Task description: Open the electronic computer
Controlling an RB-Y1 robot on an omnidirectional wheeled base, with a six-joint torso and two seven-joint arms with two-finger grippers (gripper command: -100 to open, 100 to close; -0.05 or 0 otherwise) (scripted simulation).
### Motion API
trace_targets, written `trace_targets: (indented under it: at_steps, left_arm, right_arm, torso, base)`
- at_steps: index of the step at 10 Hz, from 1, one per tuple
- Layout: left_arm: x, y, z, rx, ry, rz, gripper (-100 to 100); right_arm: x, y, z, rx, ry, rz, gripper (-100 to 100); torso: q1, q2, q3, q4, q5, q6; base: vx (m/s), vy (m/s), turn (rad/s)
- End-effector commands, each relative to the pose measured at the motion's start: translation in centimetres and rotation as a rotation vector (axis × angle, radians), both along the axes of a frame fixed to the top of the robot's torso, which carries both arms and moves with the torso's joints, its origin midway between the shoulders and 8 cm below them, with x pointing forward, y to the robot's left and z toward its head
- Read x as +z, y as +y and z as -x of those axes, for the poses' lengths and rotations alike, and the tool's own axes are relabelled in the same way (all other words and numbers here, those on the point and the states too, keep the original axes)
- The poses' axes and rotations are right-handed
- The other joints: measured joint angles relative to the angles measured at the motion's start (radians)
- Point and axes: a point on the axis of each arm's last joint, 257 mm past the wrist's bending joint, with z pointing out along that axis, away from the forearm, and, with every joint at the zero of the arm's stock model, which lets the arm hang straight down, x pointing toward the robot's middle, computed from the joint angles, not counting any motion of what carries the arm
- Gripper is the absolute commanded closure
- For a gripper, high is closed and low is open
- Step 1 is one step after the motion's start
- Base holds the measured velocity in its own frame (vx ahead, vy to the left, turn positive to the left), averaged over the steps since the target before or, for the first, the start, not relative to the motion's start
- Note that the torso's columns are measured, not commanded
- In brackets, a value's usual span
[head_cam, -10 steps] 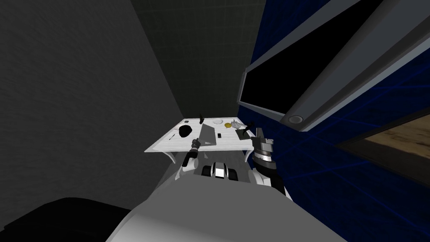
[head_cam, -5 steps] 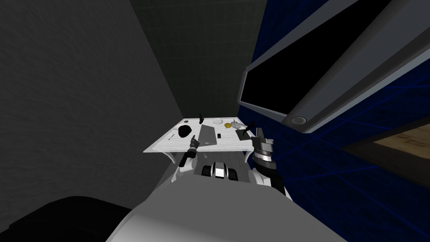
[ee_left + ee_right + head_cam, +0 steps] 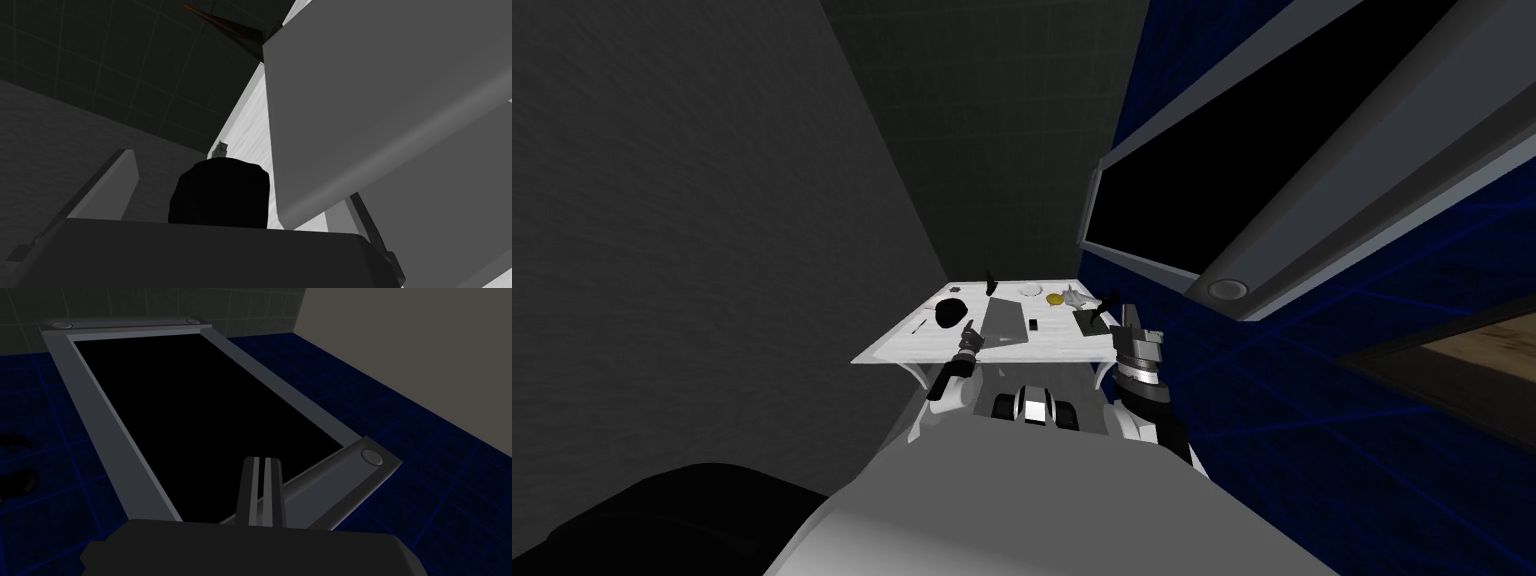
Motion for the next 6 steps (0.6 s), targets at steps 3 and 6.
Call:
trace_targets:
  at_steps: [3,6]
  left_arm:
    - [-0.24,-0.03,0.08,-0.001,0.008,0.001,0]
    - [-0.28,-0.03,0.09,-0.001,0.009,0.001,0]
  right_arm:
    - [0.0,0.0,0.0,0.0,0.0,0.0,0]
    - [0.0,0.0,0.0,0.0,0.0,0.0,0]
  torso:
    - [0.001,0.001,0.0,0.0,0.0,0.0]
    - [0.001,-0.001,-0.001,-0.001,0.001,0.0]
  base:
    - [0.0,0.0,0.0]
    - [0.0,0.0,0.0]
